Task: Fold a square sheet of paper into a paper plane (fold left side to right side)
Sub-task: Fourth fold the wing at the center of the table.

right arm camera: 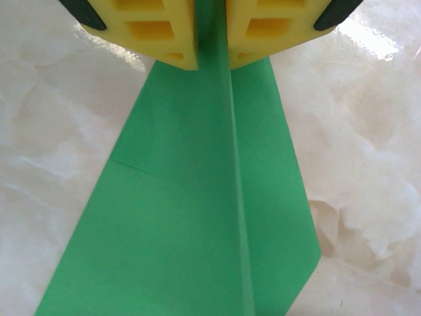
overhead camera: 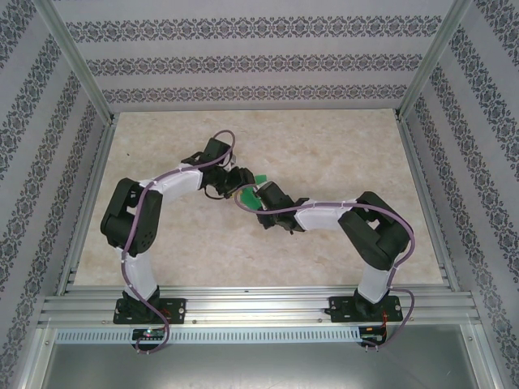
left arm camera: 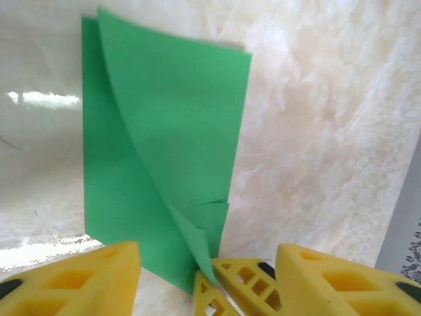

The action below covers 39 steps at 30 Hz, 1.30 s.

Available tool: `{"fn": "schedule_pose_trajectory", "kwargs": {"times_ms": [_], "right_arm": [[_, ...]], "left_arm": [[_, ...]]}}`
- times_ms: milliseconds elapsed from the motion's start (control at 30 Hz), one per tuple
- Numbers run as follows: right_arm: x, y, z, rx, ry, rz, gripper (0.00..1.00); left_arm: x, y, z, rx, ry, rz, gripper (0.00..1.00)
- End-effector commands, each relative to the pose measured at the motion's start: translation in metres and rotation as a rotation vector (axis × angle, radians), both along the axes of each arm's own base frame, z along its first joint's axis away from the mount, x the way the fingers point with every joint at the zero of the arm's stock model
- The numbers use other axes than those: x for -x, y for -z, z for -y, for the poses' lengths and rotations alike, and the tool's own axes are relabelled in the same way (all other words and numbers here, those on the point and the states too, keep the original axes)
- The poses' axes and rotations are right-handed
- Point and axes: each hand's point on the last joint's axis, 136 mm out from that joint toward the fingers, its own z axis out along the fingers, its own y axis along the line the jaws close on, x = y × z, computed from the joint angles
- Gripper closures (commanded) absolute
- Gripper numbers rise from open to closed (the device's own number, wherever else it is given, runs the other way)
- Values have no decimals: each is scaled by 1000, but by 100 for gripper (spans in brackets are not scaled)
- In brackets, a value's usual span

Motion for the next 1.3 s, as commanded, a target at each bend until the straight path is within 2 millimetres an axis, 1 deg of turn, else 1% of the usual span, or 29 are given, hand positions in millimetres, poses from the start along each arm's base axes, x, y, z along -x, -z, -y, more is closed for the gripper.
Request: {"fn": "schedule_pose_trajectory", "kwargs": {"times_ms": [0, 67, 167, 267, 300, 367, 433, 533, 700, 867, 1100, 1267], "right_arm": [[6, 12, 0, -12, -6, -40, 83], [7, 14, 1, -9, -7, -42, 83], [8, 15, 2, -20, 0, -49, 83], [7, 12, 4, -70, 12, -64, 84], [7, 11, 4, -89, 14, -70, 84], [6, 8, 4, -132, 20, -83, 84], [6, 7, 3, -175, 21, -100, 85], [5, 6, 2, -240, 27, -128, 85], [5, 9, 5, -299, 42, -160, 85], [6, 12, 9, -309, 52, -172, 85], [7, 15, 11, -305, 56, -179, 85], [10, 18, 12, -291, 51, -183, 85]], "left_arm": [[-13, -42, -3, 49, 7, 100, 39], [-15, -46, -5, 59, 5, 107, 38], [-18, -47, -15, 51, -23, 111, 37], [-17, -42, -34, 36, -73, 113, 39], [-16, -41, -38, 38, -82, 115, 40], [-11, -37, -42, 39, -86, 109, 43], [-6, -30, -42, 42, -77, 97, 45], [0, -19, -36, 74, -68, 76, 49], [10, 2, -16, 89, -25, 35, 56], [9, 18, 4, 93, 0, 5, 64], [8, 34, 26, 87, 37, -28, 66], [8, 39, 31, 83, 44, -37, 66]]}}
